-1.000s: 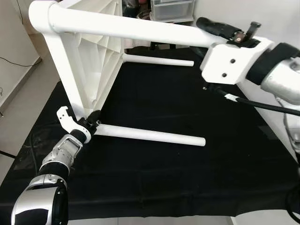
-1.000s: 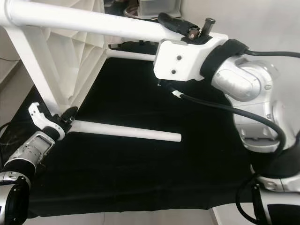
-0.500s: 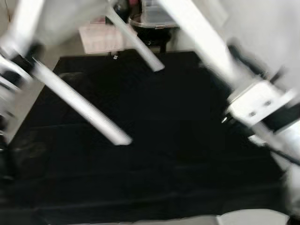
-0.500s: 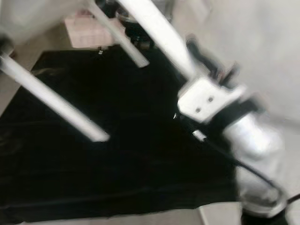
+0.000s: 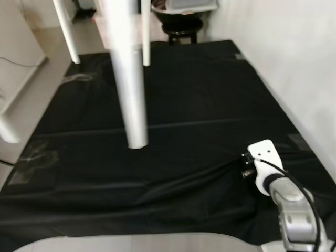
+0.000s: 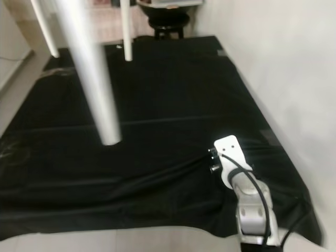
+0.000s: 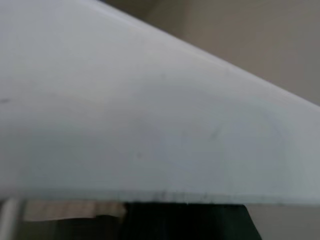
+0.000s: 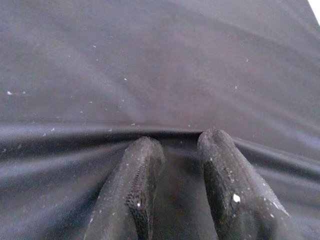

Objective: Building children table

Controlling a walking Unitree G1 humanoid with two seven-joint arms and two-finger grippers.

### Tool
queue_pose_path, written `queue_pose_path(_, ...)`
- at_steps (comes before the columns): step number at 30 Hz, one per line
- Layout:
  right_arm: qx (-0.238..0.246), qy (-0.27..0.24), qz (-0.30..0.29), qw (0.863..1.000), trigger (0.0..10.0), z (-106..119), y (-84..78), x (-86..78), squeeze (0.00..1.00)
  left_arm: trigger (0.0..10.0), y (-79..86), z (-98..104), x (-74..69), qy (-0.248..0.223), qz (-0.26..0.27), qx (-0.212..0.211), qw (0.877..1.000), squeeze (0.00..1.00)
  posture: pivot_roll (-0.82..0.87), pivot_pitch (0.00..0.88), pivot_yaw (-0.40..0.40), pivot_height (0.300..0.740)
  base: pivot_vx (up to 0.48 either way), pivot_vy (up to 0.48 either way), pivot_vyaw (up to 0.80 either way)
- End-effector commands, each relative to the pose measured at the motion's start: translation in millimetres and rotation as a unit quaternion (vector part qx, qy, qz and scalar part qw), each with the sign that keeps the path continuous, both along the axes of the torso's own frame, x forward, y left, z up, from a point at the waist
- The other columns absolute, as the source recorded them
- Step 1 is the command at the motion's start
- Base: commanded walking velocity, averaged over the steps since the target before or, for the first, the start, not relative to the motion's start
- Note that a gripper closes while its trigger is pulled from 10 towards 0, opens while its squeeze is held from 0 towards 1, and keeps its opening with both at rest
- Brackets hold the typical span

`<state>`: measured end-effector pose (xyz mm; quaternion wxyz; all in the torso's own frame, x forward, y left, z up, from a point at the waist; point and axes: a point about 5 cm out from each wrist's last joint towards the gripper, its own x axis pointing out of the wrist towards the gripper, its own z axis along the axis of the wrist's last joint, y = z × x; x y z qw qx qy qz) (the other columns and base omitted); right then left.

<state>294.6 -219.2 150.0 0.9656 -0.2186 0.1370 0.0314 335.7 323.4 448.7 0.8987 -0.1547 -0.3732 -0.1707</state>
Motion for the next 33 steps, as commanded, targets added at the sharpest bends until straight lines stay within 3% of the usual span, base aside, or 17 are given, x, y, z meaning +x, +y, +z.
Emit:
queue_pose_path(1, 0.008, 0.040, 0.031, 0.999, 10.0, -21.0, 17.1, 0.4, 0.00, 10.0, -2.6, 18.6, -12.2, -0.048, -0.012, 0.017, 0.999, 0.00, -0.10, 0.091, 0.132, 0.740, 0.000, 0.000, 0.00)
queue_pose_path(2, 0.002, -0.005, 0.059, 0.998, 10.0, -3.6, 35.6, 13.8, 0.00, 10.0, -25.0, -3.2, 3.5, -0.022, -0.072, 0.040, 0.996, 0.00, -0.09, 0.095, 0.124, 0.740, 0.000, 0.000, 0.00)
queue_pose_path(4, 0.002, -0.005, 0.059, 0.998, 10.0, -3.6, 35.6, 13.8, 0.00, 10.0, -25.0, -3.2, 3.5, -0.022, -0.072, 0.040, 0.996, 0.00, -0.09, 0.095, 0.124, 0.740, 0.000, 0.000, 0.00)
queue_pose_path(6, 0.020, -0.055, 0.107, 0.993, 10.0, 28.3, 68.3, 26.3, 0.00, 10.0, -63.0, -56.5, 21.6, 0.033, -0.166, 0.062, 0.984, 0.00, -0.08, 0.103, 0.120, 0.740, 0.000, 0.000, 0.00)
queue_pose_path(7, 0.027, -0.065, 0.116, 0.991, 10.0, 37.7, 75.8, 27.8, 0.00, 10.0, -73.5, -73.6, 24.0, 0.051, -0.191, 0.065, 0.978, 0.00, -0.08, 0.103, 0.120, 0.740, 0.000, 0.000, 0.00)
queue_pose_path(13, 0.039, -0.065, 0.100, 0.992, 10.0, 54.0, 77.9, 28.9, 0.00, 10.0, -87.7, -96.5, 27.4, 0.080, -0.226, 0.077, 0.968, 0.00, -0.09, 0.111, 0.120, 0.740, 0.000, 0.000, 0.00)
queue_pose_path(17, 0.040, -0.068, 0.095, 0.992, 10.0, 55.2, 77.4, 30.0, 0.00, 10.0, -91.4, -101.2, 27.9, 0.086, -0.239, 0.080, 0.964, 0.00, -0.09, 0.111, 0.120, 0.740, 0.000, 0.000, 0.00)
queue_pose_path(19, 0.039, -0.080, 0.060, 0.994, 10.0, 56.6, 65.2, 32.1, 0.00, 10.0, -106.3, -113.9, 26.6, 0.094, -0.261, 0.088, 0.957, 0.00, -0.09, 0.112, 0.117, 0.740, 0.000, 0.000, 0.00)
queue_pose_path(21, 0.039, -0.080, 0.060, 0.994, 10.0, 56.6, 65.2, 32.1, 0.00, 10.0, -106.3, -113.9, 26.6, 0.094, -0.261, 0.088, 0.957, 0.00, -0.09, 0.112, 0.117, 0.740, 0.000, 0.000, 0.00)
queue_pose_path(23, 0.042, -0.089, 0.031, 0.995, 10.0, 58.5, 48.9, 28.7, 0.00, 10.0, -128.5, -129.2, 11.6, 0.095, -0.315, 0.113, 0.937, 0.00, -0.10, 0.108, 0.116, 0.740, 0.000, 0.000, 0.00)
queue_pose_path(24, 0.042, -0.089, 0.031, 0.995, 10.0, 58.5, 48.9, 28.7, 0.00, 10.0, -128.5, -129.2, 11.6, 0.095, -0.315, 0.113, 0.937, 0.00, -0.10, 0.108, 0.116, 0.740, 0.000, 0.000, 0.00)
queue_pose_path(26, 0.048, -0.095, 0.036, 0.994, 10.0, 58.8, 41.8, 21.5, 0.00, 10.0, -146.1, -146.6, -9.7, 0.098, -0.347, 0.140, 0.922, 0.00, -0.10, 0.097, 0.113, 0.740, 0.000, 0.000, 0.00)
queue_pose_path(28, 0.051, -0.098, 0.044, 0.993, 10.0, 59.1, 41.1, 18.6, 0.00, 10.0, -150.1, -152.3, -16.2, 0.101, -0.346, 0.145, 0.922, 0.00, -0.10, 0.097, 0.113, 0.740, 0.000, 0.000, 0.00)
queue_pose_path(31, 0.062, -0.115, 0.080, 0.988, 10.0, 56.9, 48.0, 8.0, 0.00, 10.0, -154.1, -172.9, -25.5, 0.120, -0.269, 0.162, 0.942, 0.00, -0.11, 0.085, 0.104, 0.740, 0.000, 0.000, 0.00)
queue_pose_path(32, 0.062, -0.115, 0.080, 0.988, 10.0, 56.9, 48.0, 8.0, 0.00, 10.0, -154.1, -172.9, -25.5, 0.120, -0.269, 0.162, 0.942, 0.00, -0.11, 0.085, 0.104, 0.740, 0.000, 0.000, 0.00)
queue_pose_path(33, 0.075, -0.114, 0.088, 0.987, 10.0, 51.3, 51.5, 4.1, 0.00, 10.0, -154.7, -181.9, -29.9, 0.127, -0.228, 0.177, 0.949, 0.00, -0.10, 0.078, 0.098, 0.740, 0.000, 0.000, 0.00)
